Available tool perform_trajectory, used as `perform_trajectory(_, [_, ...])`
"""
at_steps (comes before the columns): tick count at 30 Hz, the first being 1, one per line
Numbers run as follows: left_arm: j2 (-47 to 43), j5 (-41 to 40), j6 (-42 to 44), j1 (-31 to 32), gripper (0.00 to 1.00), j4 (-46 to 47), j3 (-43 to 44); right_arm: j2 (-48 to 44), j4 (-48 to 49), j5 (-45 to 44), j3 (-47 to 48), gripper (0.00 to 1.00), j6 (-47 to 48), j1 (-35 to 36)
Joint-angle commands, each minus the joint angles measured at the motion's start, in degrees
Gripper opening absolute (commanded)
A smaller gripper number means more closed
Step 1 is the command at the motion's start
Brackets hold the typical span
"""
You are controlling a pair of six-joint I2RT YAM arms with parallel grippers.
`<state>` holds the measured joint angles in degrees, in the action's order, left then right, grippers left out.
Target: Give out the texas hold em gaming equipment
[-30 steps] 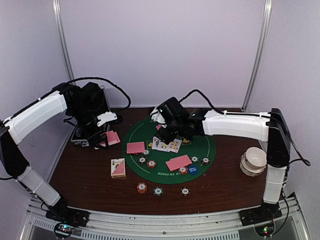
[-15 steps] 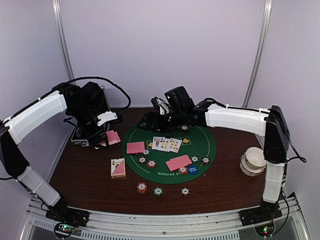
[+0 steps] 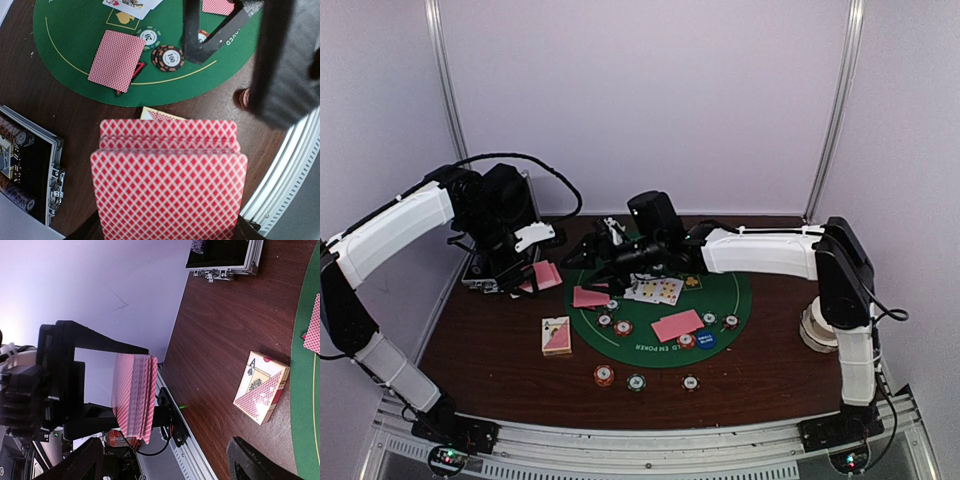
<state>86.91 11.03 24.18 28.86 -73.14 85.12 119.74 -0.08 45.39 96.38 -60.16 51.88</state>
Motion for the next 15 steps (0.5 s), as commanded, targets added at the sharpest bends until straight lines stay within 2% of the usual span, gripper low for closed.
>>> perform_trajectory(1, [0.23,1.49,-0.41,-0.12,0.00,1.67,1.79,3.05,3.99,2.90,3.57,0.89,-4.02,1.02])
perform_trajectory(15, [-0.03,1.95,0.06,-0.12,0.00,1.72,1.45,9.39,10.73,4.59,8.91,0.85,-11.41,2.67])
